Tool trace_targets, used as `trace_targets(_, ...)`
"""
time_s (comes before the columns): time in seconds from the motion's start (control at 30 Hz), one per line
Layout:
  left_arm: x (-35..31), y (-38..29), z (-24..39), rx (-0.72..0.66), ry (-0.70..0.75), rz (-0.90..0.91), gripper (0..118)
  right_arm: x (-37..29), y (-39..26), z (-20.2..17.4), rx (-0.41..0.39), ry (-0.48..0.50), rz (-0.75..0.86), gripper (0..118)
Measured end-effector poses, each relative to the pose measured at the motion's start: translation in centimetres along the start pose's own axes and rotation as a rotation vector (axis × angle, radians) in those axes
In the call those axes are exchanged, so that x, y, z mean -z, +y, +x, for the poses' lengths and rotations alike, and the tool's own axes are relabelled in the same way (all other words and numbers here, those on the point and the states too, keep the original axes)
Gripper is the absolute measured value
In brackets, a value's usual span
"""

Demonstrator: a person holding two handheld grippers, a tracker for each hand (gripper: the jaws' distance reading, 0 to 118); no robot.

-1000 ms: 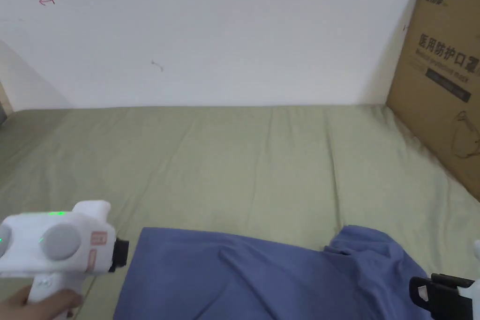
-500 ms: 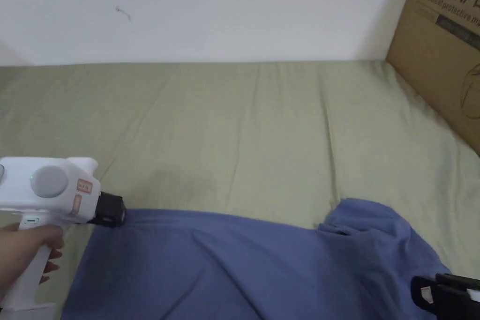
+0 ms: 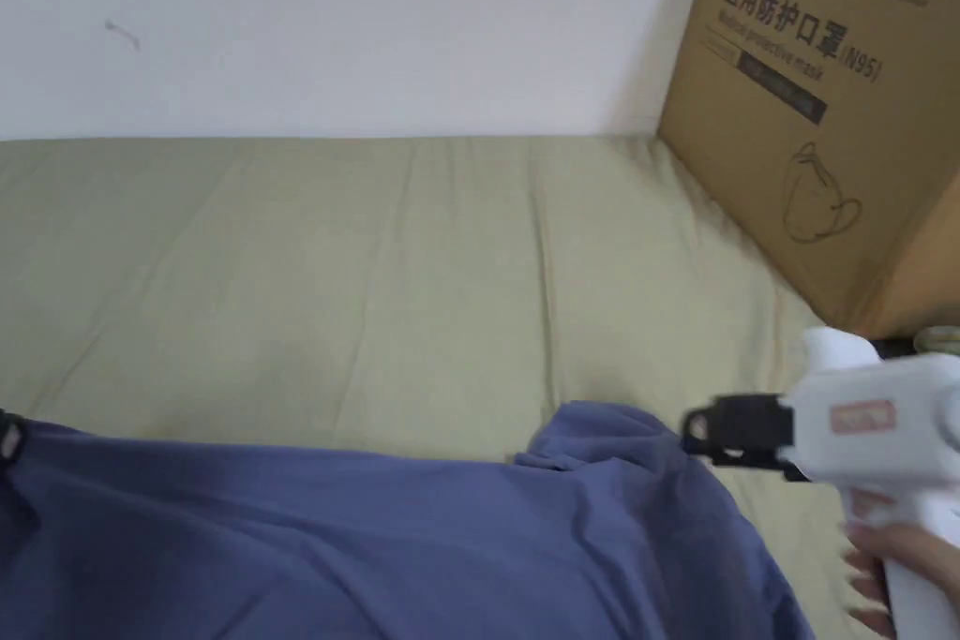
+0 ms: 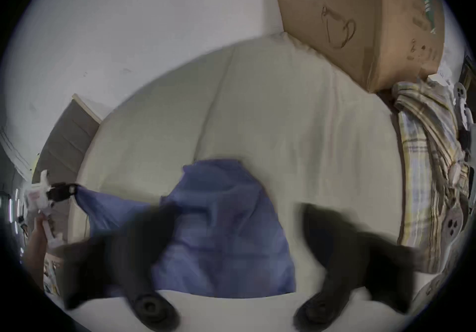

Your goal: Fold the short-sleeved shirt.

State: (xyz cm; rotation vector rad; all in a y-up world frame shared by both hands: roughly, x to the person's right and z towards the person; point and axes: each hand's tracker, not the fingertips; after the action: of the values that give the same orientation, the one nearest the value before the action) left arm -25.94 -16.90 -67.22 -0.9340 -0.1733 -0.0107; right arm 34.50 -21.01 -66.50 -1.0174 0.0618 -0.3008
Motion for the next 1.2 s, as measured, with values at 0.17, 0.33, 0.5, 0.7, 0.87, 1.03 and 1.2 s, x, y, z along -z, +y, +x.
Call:
trace_targets(0.17, -0.7, -0.6, -0.7, 0.001, 0.016, -0.002, 0, 4.5, 2.0, -0.1, -0.040, -0.117, -0.077, 113)
trace_targets(0.33, -1.2, -1.4, -0.7, -0.018, 0.016, -0.021, 0, 6.6, 1.4, -1.2, -0.158, -0.119, -0.171, 48)
trace_targets(0.5, -3.6, -2.0, -0.6, -0.017, 0.020, -0.017, 0, 0.3, 1.0, -1.7, -0.077, -0.034, 0.011, 0)
trace_targets(0.7, -10.5, -1.9, -0.2, -0.048, -0.013, 0.084, 0, -11.3, 0.4, -4.3, -0.149, -0.009, 0.149, 0)
trace_targets(0.87, -18.6, -0.4, 1.4, -0.010, -0.013, 0.209, 0, -20.4, 1.7, -6.2, -0.170, 0.016, 0.254, 0)
trace_targets(1.03, -25.8, 2.2, 2.0, -0.006, -0.004, 0.329, 0, -28.7, 3.6, -9.2, -0.183, 0.038, 0.403, 0)
trace_targets(1.2, -30.9, 6.1, 1.9, 0.007, 0.034, 0.422, 0, -35.0, 7.5, -13.3, -0.249, 0.011, 0.513, 0)
